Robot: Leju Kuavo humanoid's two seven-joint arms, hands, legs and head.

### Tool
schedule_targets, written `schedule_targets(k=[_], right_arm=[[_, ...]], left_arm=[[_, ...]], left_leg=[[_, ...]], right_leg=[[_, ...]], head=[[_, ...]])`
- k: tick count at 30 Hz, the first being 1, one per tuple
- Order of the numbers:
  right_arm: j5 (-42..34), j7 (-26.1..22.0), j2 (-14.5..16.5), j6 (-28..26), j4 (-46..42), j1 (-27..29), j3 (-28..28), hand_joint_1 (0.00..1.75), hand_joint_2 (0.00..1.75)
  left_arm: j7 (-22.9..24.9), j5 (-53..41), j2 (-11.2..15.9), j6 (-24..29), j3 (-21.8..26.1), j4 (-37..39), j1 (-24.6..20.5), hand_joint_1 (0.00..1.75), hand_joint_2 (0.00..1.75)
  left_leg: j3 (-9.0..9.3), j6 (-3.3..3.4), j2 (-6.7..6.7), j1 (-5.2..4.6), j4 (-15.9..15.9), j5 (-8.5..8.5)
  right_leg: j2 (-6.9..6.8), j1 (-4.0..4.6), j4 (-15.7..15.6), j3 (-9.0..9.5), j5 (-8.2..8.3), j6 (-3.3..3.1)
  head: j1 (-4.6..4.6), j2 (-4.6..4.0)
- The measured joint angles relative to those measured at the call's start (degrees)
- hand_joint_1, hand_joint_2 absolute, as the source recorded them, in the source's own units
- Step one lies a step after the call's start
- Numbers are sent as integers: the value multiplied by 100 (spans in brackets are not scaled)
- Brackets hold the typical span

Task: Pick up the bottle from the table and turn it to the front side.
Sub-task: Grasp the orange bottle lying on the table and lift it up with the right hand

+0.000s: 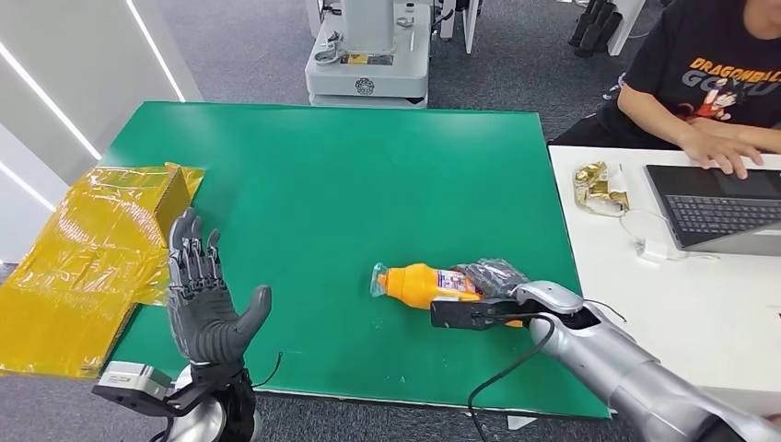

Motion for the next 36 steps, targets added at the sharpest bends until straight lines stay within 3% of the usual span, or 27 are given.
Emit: schedule_targets(k=[3,9,14,24,36], right_arm=[[-165,-89,59,-243,-79,176,-244,175,175],[-698,-797,409,-1904,-692,1181,-1302,175,175],[-652,-1173,625,-2562,-1426,1945,-2056,175,175],[-406,-1647,678,-2727,-2240,2723,-2759,175,175],[440,-1855,708,-2768,-2497,2852,-2941,175,175]], left_arm=[[0,-20,-1,31,0,0,10,0,175],[0,-53,-10,142,-2,16,43,0,175],[9,-43,-8,166,-15,145,-17,0,175],[316,-56,63,-38,-181,561,-268,0,175],[898,-176,69,-795,-300,1508,-1247,0,175]], left_leg=[[3,0,0,1,0,0],[-1,-1,-9,4,-2,0],[-8,-1,-11,2,-4,0],[-10,2,-9,-2,0,-1],[-9,0,-8,-1,0,1]], right_leg=[[-1,0,0,1,0,0],[-11,1,1,-1,-2,-1],[-14,2,0,-7,-6,0],[-13,0,-1,-8,-4,1],[-10,0,1,-7,-3,0]], head=[[0,0],[-1,0],[0,0],[0,0],[-1,0]])
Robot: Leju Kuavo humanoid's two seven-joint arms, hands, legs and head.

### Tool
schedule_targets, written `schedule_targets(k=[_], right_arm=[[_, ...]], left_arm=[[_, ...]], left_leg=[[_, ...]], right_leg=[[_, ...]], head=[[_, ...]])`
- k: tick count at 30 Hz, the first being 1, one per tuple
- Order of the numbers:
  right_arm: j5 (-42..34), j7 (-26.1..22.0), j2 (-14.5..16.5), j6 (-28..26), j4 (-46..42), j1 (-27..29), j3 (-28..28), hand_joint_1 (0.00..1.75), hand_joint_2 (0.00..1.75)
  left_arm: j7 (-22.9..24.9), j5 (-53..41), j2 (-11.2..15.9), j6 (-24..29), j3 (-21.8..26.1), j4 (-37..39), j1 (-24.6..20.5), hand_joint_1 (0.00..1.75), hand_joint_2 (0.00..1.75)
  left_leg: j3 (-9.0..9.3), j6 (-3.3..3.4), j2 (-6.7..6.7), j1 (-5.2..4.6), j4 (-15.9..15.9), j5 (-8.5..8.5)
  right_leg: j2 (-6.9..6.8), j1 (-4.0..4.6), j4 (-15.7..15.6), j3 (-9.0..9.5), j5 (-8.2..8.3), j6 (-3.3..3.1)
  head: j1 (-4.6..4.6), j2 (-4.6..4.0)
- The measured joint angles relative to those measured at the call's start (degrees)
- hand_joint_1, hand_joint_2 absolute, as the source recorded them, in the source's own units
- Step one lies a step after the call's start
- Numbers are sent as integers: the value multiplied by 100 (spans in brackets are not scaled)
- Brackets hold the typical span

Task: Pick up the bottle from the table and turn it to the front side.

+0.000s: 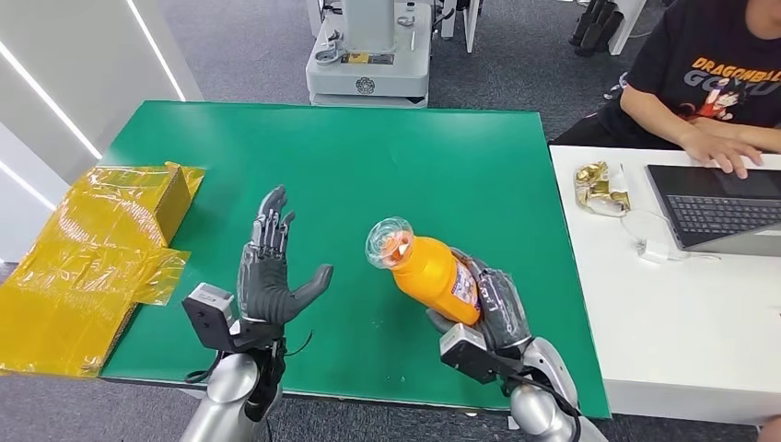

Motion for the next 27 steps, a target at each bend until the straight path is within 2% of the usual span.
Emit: schedule_targets(k=[5,11,27], right_arm=[[127,42,78,356,91,-258,-2,175,175],[224,125,272,645,515,-780,55,175,175],[590,277,823,886,1909,-2002,182,175,175]], left_arm=[[83,0,-13,-143,-97,192,-256,0,175],[113,-1,-24,-157,-152,288,-298,0,175],[236,-67,-121,-239,-275,425,-363,0,175]], left_leg=[[0,0,3,0,0,0],[0,0,3,1,0,1],[0,0,2,0,1,2]], right_leg=[[4,0,0,0,1,1],[5,0,2,-1,1,0],[5,0,2,-1,2,0]], head=[[0,0],[0,0],[0,0]])
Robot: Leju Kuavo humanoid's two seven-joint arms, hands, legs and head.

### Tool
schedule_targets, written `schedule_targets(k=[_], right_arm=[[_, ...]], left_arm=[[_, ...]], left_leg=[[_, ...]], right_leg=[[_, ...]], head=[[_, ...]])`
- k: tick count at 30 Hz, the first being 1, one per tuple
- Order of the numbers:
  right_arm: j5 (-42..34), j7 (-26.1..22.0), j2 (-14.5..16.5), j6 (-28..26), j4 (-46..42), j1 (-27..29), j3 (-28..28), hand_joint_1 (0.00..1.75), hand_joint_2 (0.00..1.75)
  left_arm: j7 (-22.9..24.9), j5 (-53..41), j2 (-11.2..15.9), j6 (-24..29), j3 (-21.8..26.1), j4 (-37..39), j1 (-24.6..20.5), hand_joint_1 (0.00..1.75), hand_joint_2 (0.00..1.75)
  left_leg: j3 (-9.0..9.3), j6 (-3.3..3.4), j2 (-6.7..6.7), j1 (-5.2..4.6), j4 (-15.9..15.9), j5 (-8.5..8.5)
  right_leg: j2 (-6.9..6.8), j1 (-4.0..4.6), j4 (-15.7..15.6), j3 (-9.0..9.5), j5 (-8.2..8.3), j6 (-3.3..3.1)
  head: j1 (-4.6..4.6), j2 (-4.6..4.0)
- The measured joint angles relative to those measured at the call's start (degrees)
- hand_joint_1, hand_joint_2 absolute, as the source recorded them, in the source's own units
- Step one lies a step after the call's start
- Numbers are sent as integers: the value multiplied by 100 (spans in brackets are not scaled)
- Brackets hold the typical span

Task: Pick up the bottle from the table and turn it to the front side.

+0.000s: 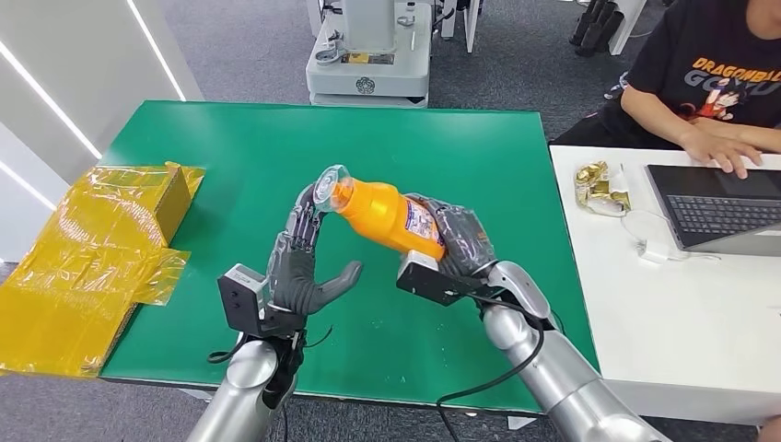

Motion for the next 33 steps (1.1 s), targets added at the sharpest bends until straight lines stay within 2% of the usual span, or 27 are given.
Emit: schedule_targets(k=[9,17,24,33], right_arm=[[113,-120,288,286,501,-258,69,175,175],[153,-423,532,600,728,-328,369,175,175],[-12,-689,614,838,973,-460,557,175,175],[-48,-759,685,929,1134,-507,670,175,175]], left_arm=[[9,23,-27,-4,4,57,-4,0,175],[22,34,-38,17,34,101,-10,0,175],[16,85,-36,58,46,116,-8,0,175],[5,109,-24,102,52,136,-4,0,175]], left_leg=[[-1,0,0,1,0,0],[-2,0,0,1,0,0],[-2,0,-1,1,0,0],[-2,0,-1,1,0,0]], right_leg=[[0,0,1,-1,0,0],[0,1,1,-2,-1,0],[0,0,1,-1,0,0],[0,0,0,-2,-1,0]], head=[[0,0],[0,0],[0,0],[1,0]])
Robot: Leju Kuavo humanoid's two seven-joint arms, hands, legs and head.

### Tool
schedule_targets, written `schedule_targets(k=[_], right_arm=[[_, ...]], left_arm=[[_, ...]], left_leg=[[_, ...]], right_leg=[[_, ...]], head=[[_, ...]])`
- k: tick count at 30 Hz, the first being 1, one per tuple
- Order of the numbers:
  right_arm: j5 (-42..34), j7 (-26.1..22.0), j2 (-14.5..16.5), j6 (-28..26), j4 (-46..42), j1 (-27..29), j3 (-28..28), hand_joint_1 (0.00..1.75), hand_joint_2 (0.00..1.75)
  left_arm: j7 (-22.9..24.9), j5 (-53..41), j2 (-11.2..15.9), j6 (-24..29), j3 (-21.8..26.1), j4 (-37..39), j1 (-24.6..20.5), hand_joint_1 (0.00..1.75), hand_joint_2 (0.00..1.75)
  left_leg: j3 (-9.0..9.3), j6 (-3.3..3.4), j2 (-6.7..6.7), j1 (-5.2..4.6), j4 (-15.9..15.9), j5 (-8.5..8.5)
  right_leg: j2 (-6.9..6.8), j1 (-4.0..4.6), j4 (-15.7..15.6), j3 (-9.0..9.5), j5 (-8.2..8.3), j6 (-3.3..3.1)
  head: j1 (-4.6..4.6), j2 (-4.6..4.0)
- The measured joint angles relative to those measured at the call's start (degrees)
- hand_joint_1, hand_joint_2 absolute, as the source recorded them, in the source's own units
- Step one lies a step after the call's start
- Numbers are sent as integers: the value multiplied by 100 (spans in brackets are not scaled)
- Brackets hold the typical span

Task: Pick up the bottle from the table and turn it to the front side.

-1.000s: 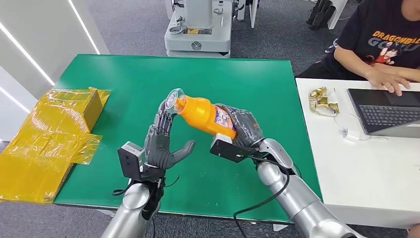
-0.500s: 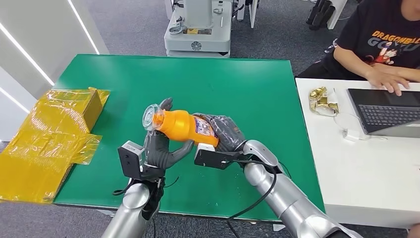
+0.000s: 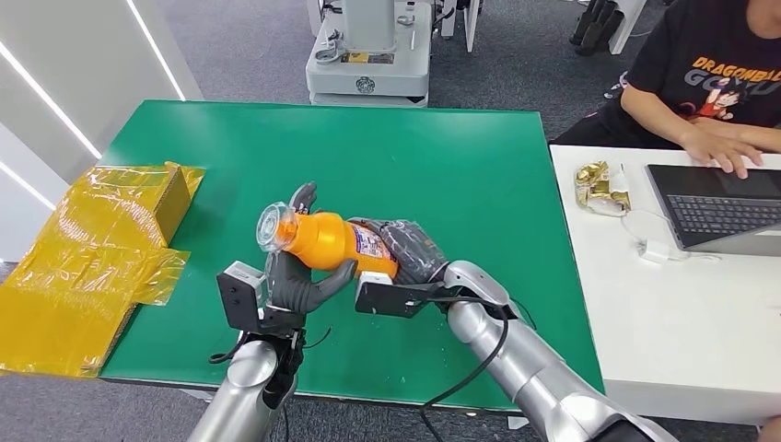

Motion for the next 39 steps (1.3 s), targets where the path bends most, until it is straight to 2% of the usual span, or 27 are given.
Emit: schedule_targets(k=[22,23,26,27,39], right_arm=[[-90,-167,-143,441,150,150,243,175,175],[-93,-168,-153,441,140,159,253,175,175],[-102,-169,-184,434,97,186,278,175,175],[-108,-169,-199,425,73,199,281,175,175],[-205,-158,-328,179,-303,435,190,175,175]], left_arm=[[-58,460,-33,123,7,62,53,0,175],[-59,468,-40,125,7,67,55,11,175],[-60,480,-55,116,5,81,58,142,175],[-60,480,-61,103,2,84,59,175,175],[-123,458,-99,-73,-73,110,54,175,175]], left_leg=[[0,0,2,0,1,0],[0,0,2,0,1,0],[0,0,2,0,1,0],[0,0,2,0,1,0],[0,0,4,-1,1,0]], right_leg=[[2,0,-1,-4,0,0],[3,0,-1,-4,0,0],[4,0,-1,-4,0,0],[4,0,-1,-5,0,0],[5,0,-2,-5,0,0]], head=[[-1,0],[-1,0],[-2,0],[-1,0],[-1,0]])
